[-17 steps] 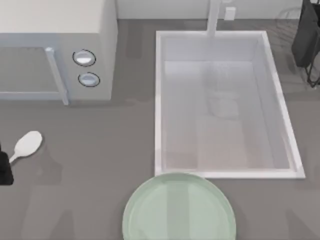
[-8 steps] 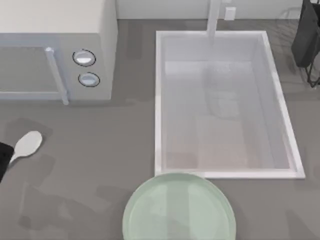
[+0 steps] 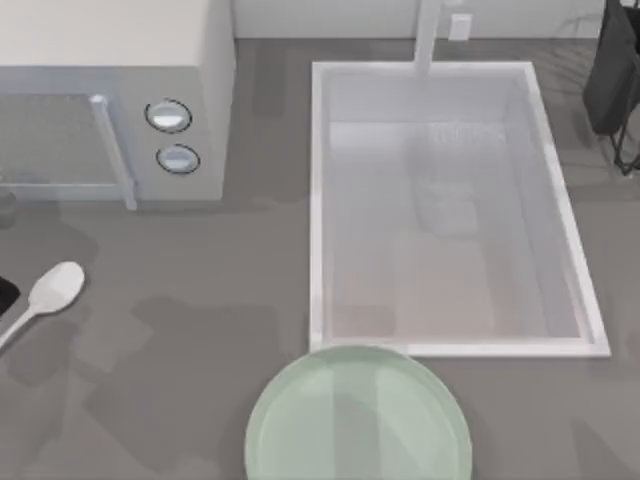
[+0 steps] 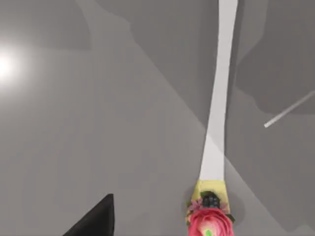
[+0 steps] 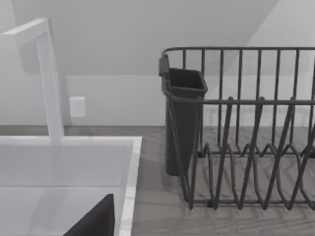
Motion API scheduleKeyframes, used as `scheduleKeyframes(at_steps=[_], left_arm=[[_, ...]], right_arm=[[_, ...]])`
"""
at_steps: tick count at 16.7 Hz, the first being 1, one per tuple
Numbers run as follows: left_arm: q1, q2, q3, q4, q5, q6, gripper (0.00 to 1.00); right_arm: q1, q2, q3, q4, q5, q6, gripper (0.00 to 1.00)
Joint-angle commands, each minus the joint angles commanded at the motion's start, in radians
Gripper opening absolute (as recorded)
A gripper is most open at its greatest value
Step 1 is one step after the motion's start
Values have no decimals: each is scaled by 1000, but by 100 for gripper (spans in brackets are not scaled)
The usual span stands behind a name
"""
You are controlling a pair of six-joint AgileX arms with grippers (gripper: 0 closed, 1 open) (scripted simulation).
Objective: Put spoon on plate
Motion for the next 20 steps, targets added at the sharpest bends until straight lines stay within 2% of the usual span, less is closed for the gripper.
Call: scheduleKeyframes(at_steps=[9, 17, 20], left_arm=[[1, 63, 31, -16, 0, 24, 100], [7, 218, -150, 330, 1, 30, 100], [8, 246, -180, 379, 1, 32, 100]], right_arm=[[0, 0, 0, 0, 0, 0, 100], [0, 0, 0, 0, 0, 0, 100], [0, 0, 0, 0, 0, 0, 100]])
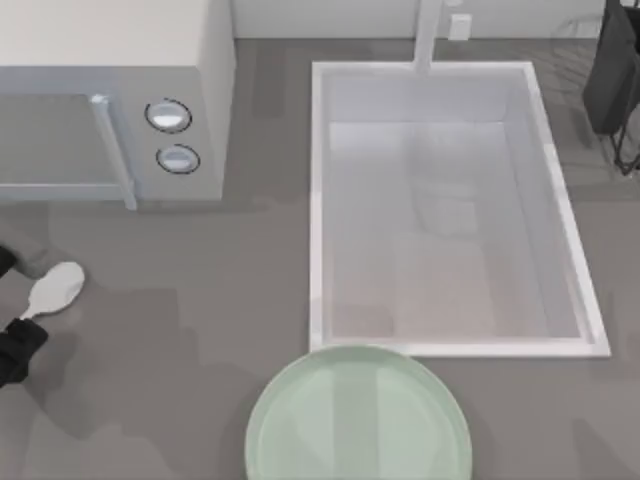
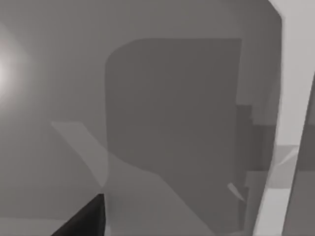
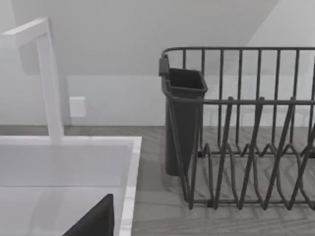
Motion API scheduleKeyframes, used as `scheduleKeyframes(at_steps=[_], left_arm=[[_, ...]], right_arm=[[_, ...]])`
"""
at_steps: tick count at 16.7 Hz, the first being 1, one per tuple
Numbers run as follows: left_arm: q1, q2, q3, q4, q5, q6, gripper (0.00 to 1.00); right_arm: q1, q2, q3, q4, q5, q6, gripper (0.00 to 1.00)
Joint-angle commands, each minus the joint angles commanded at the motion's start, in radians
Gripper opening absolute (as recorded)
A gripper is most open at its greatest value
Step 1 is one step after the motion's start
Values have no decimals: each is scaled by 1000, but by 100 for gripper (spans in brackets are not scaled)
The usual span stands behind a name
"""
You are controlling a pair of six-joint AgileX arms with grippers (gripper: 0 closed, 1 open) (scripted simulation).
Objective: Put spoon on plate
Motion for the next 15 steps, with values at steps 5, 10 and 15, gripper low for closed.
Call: scheduleKeyframes(at_steps=[5, 10, 15], left_arm=[[0, 0, 0, 0, 0, 0, 85], [0, 0, 0, 0, 0, 0, 47], [0, 0, 0, 0, 0, 0, 10]], right_arm=[[0, 0, 0, 0, 0, 0, 100], [0, 0, 0, 0, 0, 0, 100], [0, 0, 0, 0, 0, 0, 100]])
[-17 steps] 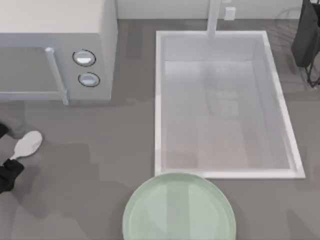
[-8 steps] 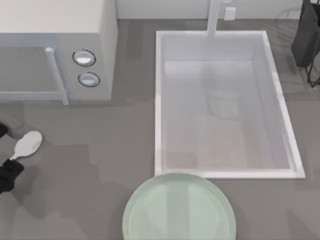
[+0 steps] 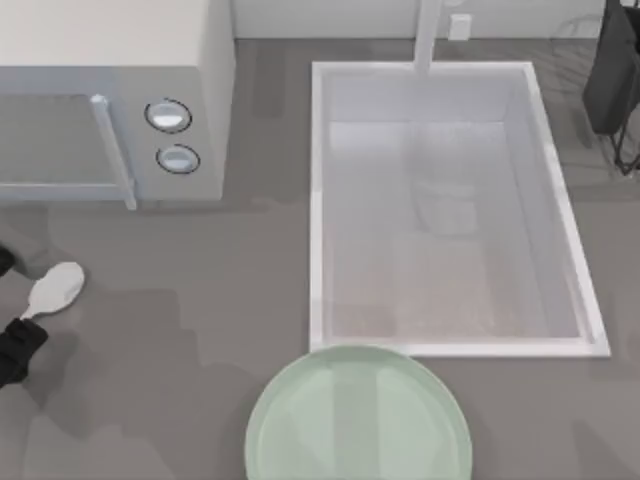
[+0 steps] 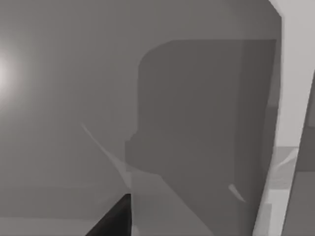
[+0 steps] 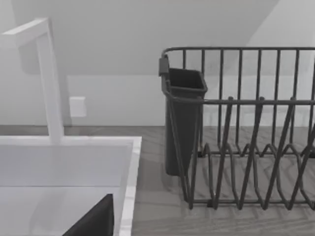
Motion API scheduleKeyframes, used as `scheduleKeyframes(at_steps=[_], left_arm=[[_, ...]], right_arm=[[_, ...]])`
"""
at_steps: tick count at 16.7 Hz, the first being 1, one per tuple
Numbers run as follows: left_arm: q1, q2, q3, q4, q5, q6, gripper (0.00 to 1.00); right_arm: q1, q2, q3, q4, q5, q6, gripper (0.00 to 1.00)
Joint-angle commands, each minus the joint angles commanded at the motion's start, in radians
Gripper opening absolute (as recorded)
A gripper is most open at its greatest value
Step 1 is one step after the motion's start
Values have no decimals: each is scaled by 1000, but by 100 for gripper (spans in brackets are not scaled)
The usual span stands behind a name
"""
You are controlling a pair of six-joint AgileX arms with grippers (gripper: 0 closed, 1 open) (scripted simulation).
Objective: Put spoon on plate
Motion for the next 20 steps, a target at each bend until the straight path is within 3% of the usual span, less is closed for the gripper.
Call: scheduleKeyframes(at_steps=[2, 9, 14, 20], left_arm=[[0, 0, 0, 0, 0, 0, 0], [0, 0, 0, 0, 0, 0, 0], [2, -85, 80, -136, 19, -7, 0], [-2, -189, 245, -423, 19, -9, 0]], right_arm=[[0, 0, 0, 0, 0, 0, 100], [0, 0, 0, 0, 0, 0, 100], [0, 0, 0, 0, 0, 0, 100], [0, 0, 0, 0, 0, 0, 100]])
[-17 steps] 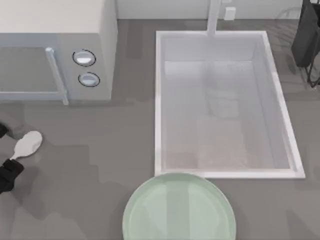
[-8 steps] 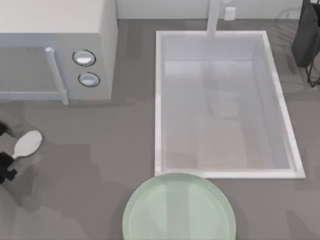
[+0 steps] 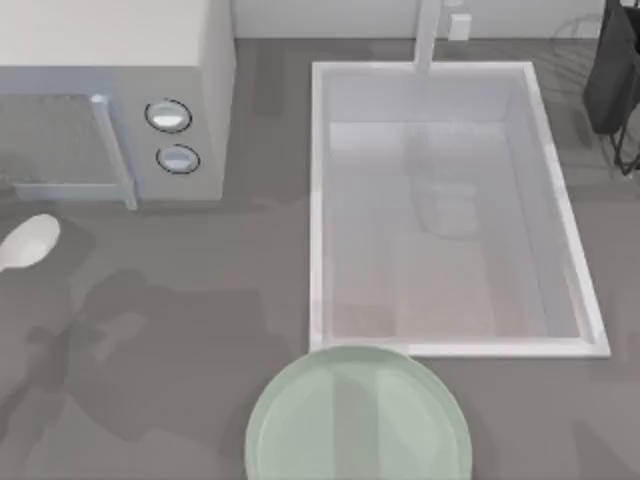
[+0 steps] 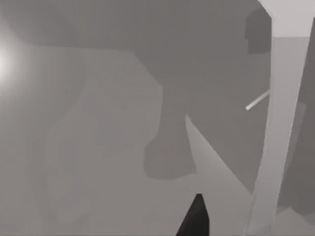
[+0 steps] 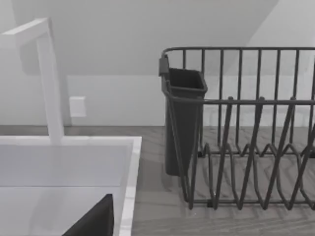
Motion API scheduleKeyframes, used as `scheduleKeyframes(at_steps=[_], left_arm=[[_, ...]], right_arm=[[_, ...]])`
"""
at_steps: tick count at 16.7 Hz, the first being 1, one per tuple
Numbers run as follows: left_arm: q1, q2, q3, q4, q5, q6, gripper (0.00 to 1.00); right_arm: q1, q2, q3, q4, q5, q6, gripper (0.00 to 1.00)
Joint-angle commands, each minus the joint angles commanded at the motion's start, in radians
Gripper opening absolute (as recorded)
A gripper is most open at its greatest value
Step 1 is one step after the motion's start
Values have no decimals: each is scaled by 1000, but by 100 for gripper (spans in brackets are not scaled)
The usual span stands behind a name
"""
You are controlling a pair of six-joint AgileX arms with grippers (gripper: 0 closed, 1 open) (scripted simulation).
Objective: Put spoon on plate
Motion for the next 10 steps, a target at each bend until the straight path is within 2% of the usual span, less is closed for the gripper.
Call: scheduleKeyframes(at_steps=[7, 10], left_arm=[[1, -26, 31, -45, -1, -2, 0], [-18, -18, 27, -40, 5, -55, 0]], right_arm=[[0, 0, 0, 0, 0, 0, 100], [0, 0, 0, 0, 0, 0, 100]])
